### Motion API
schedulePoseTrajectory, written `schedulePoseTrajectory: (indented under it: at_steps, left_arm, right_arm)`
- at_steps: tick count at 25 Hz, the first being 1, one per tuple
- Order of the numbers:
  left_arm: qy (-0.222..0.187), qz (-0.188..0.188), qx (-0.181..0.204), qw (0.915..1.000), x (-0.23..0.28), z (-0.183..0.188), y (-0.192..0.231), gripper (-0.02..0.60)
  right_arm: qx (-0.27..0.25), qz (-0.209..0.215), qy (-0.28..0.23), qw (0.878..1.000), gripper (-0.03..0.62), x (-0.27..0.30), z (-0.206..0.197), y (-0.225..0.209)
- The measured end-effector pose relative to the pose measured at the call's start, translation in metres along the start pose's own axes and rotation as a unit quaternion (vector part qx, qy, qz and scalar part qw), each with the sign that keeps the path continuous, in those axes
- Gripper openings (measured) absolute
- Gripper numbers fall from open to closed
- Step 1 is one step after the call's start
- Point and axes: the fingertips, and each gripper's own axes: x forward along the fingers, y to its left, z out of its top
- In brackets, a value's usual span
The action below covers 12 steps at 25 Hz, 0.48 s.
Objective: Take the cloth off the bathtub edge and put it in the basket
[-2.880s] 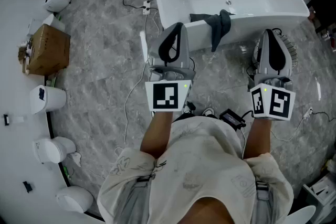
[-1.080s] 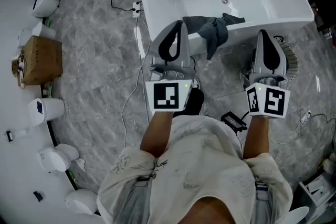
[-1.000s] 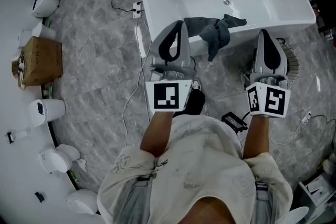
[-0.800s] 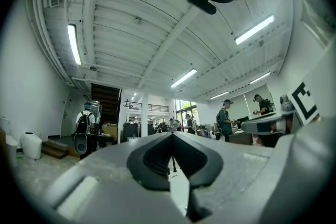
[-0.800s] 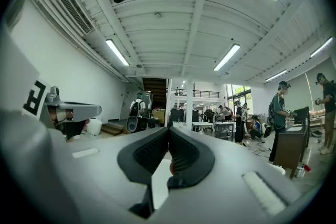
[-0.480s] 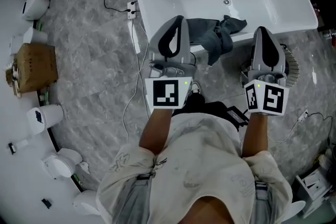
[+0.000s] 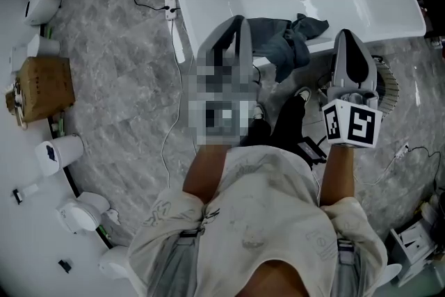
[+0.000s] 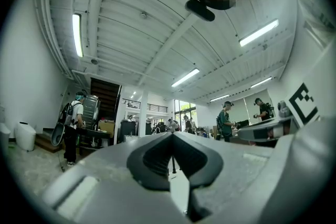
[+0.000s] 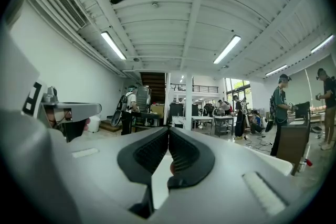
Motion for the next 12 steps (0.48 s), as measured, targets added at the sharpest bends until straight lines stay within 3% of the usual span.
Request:
schedulePoseTrajectory:
  at_steps: [6, 12]
  left_arm:
    - [0.018, 0.011, 0.008, 0.9997, 0.006, -0.037, -0.006, 0.000]
    - [0.047, 0.021, -0.003, 0.9987, 0.007, -0.074, -0.009, 0.000]
  right_arm:
    - [0.007, 0.013, 0.036, 0.999, 0.012, 0.015, -0.048, -0.006]
    - [0.027, 0.034, 0.091, 0.995, 0.059, 0.027, -0.108, -0.003]
